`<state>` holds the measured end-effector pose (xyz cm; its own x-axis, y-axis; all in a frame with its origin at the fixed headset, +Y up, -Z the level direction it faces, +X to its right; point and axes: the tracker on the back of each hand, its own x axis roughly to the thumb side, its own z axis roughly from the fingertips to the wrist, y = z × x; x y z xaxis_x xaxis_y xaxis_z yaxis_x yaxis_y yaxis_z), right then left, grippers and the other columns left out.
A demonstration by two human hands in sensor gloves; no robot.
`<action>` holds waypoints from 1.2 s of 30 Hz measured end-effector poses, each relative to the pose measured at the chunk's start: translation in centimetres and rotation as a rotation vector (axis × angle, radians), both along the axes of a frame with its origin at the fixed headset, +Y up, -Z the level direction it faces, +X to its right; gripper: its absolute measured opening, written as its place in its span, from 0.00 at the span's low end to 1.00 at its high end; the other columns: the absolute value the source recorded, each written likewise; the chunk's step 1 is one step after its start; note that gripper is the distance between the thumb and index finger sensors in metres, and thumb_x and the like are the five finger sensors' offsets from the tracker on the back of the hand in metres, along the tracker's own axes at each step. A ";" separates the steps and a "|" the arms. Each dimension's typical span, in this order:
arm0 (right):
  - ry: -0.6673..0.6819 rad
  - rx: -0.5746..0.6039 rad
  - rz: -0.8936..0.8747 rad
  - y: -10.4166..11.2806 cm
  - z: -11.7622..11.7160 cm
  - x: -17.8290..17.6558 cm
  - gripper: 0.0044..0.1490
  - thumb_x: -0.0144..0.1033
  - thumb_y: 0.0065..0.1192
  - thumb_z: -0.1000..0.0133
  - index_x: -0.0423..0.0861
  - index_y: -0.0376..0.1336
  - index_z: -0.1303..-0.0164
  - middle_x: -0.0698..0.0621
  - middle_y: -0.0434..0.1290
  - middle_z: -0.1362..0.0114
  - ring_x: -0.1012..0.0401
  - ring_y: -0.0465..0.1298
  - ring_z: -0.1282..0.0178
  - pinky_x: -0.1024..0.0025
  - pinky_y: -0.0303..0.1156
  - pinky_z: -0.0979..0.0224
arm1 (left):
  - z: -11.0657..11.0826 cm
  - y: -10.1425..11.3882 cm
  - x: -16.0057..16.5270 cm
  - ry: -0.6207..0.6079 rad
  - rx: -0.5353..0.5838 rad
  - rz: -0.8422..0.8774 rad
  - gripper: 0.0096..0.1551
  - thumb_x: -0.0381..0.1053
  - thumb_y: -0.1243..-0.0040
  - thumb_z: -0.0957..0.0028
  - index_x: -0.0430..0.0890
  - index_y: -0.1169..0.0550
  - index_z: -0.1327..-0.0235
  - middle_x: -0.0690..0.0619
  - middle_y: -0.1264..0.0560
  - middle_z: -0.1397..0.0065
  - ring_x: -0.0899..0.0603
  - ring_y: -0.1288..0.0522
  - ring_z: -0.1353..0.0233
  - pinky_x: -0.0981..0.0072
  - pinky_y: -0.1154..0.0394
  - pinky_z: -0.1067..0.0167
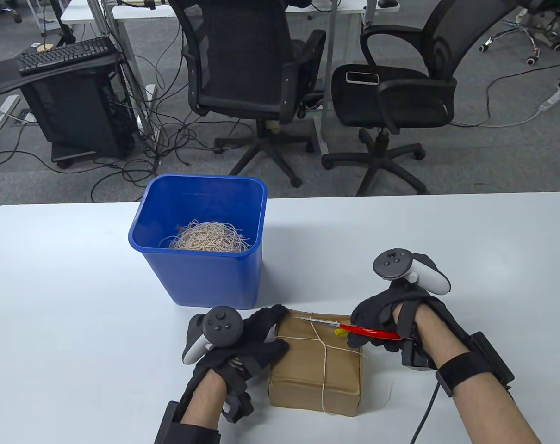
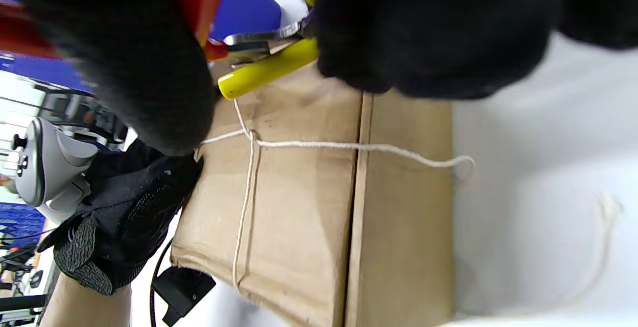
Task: Cut the packaging cotton rope with scissors
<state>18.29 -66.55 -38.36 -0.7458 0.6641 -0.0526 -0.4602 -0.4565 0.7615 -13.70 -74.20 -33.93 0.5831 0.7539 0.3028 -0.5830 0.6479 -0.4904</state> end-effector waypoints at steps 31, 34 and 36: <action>-0.593 0.678 -0.683 -4.7 5.7 4.3 0.47 0.30 0.76 0.52 0.38 0.55 0.24 0.38 0.76 0.33 0.39 0.80 0.55 0.28 0.74 0.56 | -0.1 -0.1 0.0 0.013 -0.006 -0.004 0.46 0.66 0.44 0.42 0.57 0.50 0.16 0.35 0.51 0.16 0.23 0.47 0.19 0.22 0.48 0.33; -0.626 0.740 -0.649 -4.7 6.0 4.7 0.47 0.32 0.77 0.52 0.39 0.56 0.25 0.38 0.77 0.32 0.40 0.81 0.57 0.33 0.76 0.60 | -0.1 -0.1 0.0 0.014 -0.005 -0.006 0.46 0.66 0.44 0.42 0.57 0.50 0.16 0.35 0.51 0.16 0.23 0.47 0.20 0.22 0.48 0.33; -0.618 0.720 -0.607 -4.8 6.3 5.0 0.47 0.32 0.75 0.50 0.38 0.55 0.24 0.37 0.75 0.31 0.39 0.80 0.54 0.32 0.76 0.59 | -0.1 -0.1 -0.1 0.016 -0.006 -0.008 0.46 0.66 0.44 0.42 0.57 0.50 0.16 0.35 0.51 0.16 0.23 0.47 0.20 0.22 0.48 0.33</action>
<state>23.29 -71.38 -32.10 -0.2680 0.9329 0.2407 -0.9625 -0.2701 -0.0247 -13.76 -74.27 -34.06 0.5936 0.7511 0.2891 -0.5857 0.6495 -0.4848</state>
